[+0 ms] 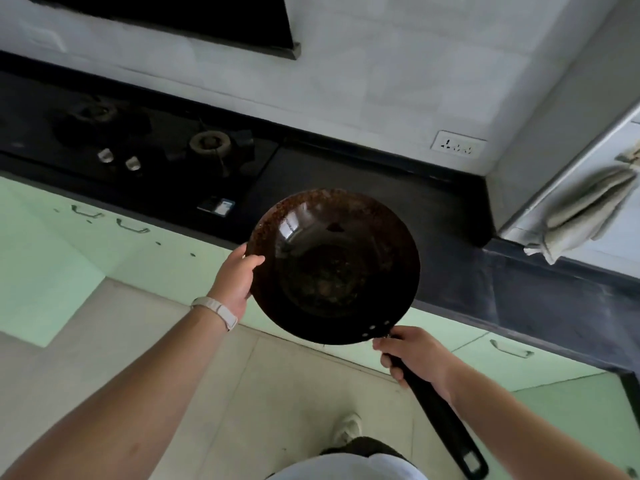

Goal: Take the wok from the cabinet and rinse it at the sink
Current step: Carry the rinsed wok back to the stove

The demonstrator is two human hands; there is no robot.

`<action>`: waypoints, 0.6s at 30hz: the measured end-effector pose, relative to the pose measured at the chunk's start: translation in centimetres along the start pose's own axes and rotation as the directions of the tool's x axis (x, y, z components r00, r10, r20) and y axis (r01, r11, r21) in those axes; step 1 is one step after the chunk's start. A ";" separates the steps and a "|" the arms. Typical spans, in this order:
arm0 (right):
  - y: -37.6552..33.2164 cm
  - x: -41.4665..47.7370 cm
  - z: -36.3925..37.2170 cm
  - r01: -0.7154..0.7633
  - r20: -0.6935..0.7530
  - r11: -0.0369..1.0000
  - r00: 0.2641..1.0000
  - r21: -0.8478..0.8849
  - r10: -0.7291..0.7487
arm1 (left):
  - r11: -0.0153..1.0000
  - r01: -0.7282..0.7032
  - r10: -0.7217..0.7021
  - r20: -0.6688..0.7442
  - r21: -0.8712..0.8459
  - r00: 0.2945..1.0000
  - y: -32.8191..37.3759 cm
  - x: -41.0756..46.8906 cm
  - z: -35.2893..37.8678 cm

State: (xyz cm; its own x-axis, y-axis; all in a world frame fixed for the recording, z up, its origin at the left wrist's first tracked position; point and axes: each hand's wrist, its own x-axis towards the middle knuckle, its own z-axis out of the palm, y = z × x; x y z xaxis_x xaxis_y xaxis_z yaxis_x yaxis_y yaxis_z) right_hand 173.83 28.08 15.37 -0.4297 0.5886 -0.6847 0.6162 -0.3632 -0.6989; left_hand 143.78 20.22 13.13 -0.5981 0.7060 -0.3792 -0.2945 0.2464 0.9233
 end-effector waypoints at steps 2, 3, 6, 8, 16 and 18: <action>-1.5 1.5 -0.1 -0.018 0.013 1.000 1.000 -0.013 0.018 | 1.000 0.010 -0.009 -0.017 0.003 1.000 0.3 1.7 -0.5; -2.2 2.4 -0.2 -0.022 0.023 1.000 0.999 -0.021 0.022 | 1.000 0.017 -0.017 -0.027 0.002 0.999 0.4 2.8 -0.7; -4.3 5.8 -0.7 -0.022 0.058 0.999 0.998 -0.036 0.024 | 0.999 0.032 -0.032 -0.048 0.005 0.998 0.8 5.9 -0.9; -5.7 8.5 -1.0 -0.023 0.087 0.999 0.996 -0.028 0.025 | 0.999 0.040 -0.040 -0.065 -0.002 0.997 1.2 8.3 -0.9; -12.0 18.3 -2.3 -0.049 0.198 0.999 0.979 -0.013 0.050 | 0.995 0.097 -0.101 -0.194 -0.028 0.976 4.7 17.3 -1.1; -13.6 20.2 -2.6 -0.050 0.213 0.999 0.976 0.003 0.048 | 0.995 0.093 -0.096 -0.222 -0.024 0.970 5.7 19.2 -1.0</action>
State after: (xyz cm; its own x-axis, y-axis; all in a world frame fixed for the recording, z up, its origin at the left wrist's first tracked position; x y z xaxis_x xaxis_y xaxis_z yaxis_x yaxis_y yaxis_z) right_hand 158.54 46.81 11.55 -0.5305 0.4029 -0.7459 0.6348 -0.3944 -0.6645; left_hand 129.87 34.50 11.08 -0.7177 0.5141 -0.4697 -0.3664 0.2948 0.8825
